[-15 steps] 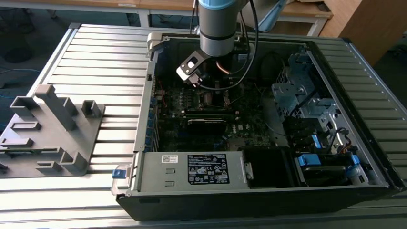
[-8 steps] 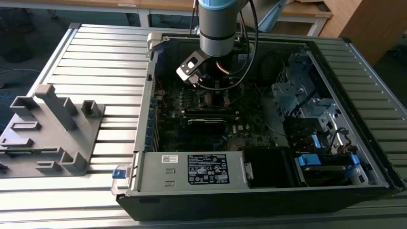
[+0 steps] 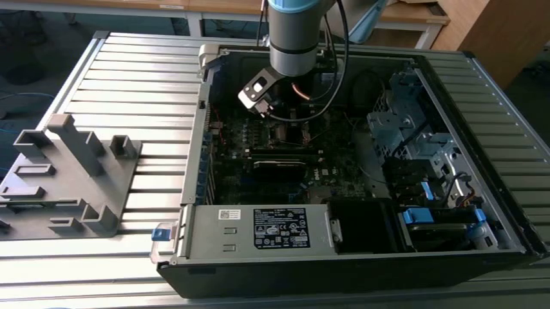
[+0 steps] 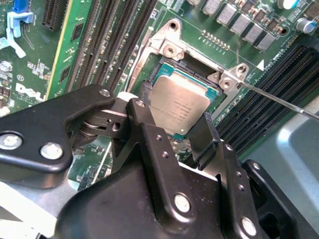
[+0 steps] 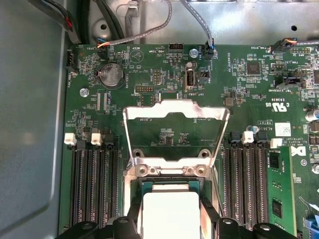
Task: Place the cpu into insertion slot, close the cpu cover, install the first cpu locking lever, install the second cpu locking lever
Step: 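Place the cpu into insertion slot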
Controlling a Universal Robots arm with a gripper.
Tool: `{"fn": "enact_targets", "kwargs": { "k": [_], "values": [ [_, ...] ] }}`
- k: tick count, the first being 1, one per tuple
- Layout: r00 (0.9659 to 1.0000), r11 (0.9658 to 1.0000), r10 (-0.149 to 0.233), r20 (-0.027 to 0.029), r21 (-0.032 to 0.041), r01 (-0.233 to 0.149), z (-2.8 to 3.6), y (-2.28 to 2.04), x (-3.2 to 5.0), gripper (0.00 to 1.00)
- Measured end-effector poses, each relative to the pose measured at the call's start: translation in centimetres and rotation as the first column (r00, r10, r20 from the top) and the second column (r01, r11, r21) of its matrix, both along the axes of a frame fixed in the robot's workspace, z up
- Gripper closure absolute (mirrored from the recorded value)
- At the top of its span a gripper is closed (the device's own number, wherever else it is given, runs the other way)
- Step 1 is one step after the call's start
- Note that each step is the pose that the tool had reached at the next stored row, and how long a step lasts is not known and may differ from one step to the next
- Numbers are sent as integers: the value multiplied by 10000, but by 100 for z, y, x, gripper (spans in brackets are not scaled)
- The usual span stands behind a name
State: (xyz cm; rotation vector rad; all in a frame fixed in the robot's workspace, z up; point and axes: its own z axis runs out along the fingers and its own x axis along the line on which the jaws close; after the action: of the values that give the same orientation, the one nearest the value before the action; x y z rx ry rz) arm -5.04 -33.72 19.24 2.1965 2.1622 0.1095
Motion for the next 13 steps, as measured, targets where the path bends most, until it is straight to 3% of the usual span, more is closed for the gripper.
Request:
{"fn": "enact_targets", "kwargs": {
  "k": [13],
  "values": [
    [10000, 10000, 0, -2, 0, 0, -25, -1, -14, 46]
  ]
}}
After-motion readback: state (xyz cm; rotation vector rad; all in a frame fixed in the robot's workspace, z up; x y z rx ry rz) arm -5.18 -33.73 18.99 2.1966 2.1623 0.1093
